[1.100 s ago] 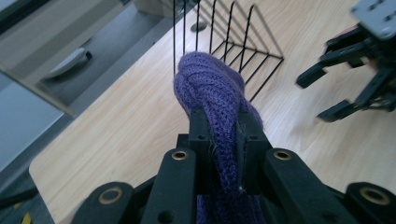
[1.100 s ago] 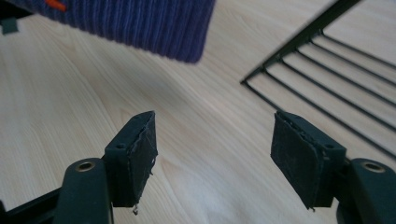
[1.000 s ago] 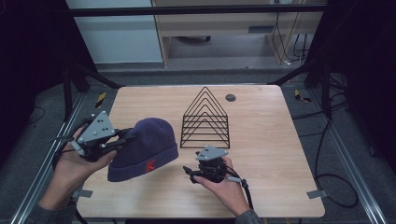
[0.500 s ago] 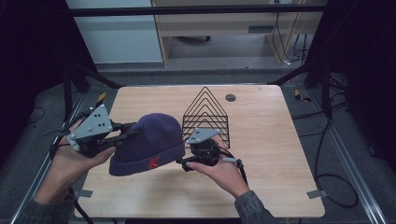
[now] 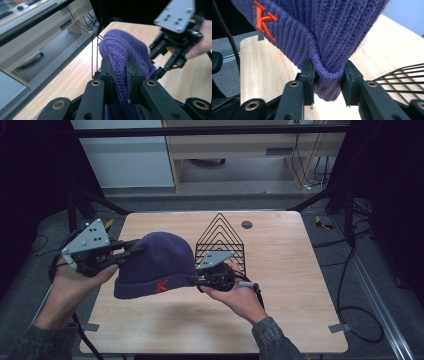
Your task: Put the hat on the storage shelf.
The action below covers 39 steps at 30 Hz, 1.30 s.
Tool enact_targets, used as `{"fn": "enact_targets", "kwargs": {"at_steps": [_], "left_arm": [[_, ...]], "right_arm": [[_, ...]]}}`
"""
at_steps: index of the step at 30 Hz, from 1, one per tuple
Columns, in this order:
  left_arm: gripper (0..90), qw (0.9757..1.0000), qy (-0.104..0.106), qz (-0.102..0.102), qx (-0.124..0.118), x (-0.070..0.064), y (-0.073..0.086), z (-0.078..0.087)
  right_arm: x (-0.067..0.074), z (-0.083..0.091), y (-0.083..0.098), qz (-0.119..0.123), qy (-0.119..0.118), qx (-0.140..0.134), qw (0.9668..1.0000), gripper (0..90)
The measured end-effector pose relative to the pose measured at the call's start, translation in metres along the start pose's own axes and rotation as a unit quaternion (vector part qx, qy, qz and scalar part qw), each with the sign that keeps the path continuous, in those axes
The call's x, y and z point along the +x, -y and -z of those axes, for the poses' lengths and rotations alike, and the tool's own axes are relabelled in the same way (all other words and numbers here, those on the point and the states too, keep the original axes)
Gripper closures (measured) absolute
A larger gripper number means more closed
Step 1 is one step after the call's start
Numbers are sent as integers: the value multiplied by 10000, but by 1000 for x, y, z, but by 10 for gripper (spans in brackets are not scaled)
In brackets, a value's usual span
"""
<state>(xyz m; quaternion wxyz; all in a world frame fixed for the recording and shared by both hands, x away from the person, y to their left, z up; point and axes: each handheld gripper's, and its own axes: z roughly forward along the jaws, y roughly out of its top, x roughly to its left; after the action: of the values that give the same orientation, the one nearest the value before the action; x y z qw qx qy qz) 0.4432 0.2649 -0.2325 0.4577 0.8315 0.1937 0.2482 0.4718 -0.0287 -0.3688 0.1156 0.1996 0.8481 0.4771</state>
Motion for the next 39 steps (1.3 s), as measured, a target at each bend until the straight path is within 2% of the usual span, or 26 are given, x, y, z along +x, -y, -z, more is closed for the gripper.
{"fn": "enact_targets", "kwargs": {"at_steps": [4, 6, 11, 12, 13, 15, 18, 21, 25, 31, 36, 39], "left_arm": [[788, 9998, -119, 152, -70, 11, -13, -7], [789, 9997, -179, 108, -91, 13, -22, -11], [788, 9990, -282, 165, -310, 14, -43, -24], [788, 9987, -293, 198, -363, 14, -47, -28], [788, 9984, -313, 226, -413, 14, -50, -32], [787, 9977, -339, 277, -513, 15, -57, -41], [786, 9971, -369, 257, -607, 16, -66, -53], [784, 9966, -438, 150, -686, 16, -76, -66], [783, 9954, -467, 125, -832, 17, -88, -82], [781, 9960, -457, 165, -745, 22, -94, -110], [779, 9967, -422, 206, -659, 25, -93, -126], [778, 9967, -369, 267, -676, 26, -94, -133]], "right_arm": [[-6, 16, -9, 16, 161, -45, 9999, 696], [-11, 26, -16, 33, 264, -78, 9996, 699], [-27, 51, -27, -7, 557, -161, 9983, 709], [-35, 60, -29, -47, 641, -205, 9977, 709], [-35, 60, -29, -47, 641, -205, 9977, 709], [-44, 69, -31, -95, 759, -248, 9968, 710], [-55, 80, -32, -123, 915, -251, 9954, 711], [-65, 89, -33, -127, 1079, -224, 9938, 711], [-81, 96, -33, -188, 1268, -304, 9913, 712], [-101, 95, -24, -294, 1462, -240, 9885, 712], [-112, 91, -13, -333, 1634, -226, 9857, 708], [-114, 92, -10, -363, 1656, -223, 9853, 707]]}}
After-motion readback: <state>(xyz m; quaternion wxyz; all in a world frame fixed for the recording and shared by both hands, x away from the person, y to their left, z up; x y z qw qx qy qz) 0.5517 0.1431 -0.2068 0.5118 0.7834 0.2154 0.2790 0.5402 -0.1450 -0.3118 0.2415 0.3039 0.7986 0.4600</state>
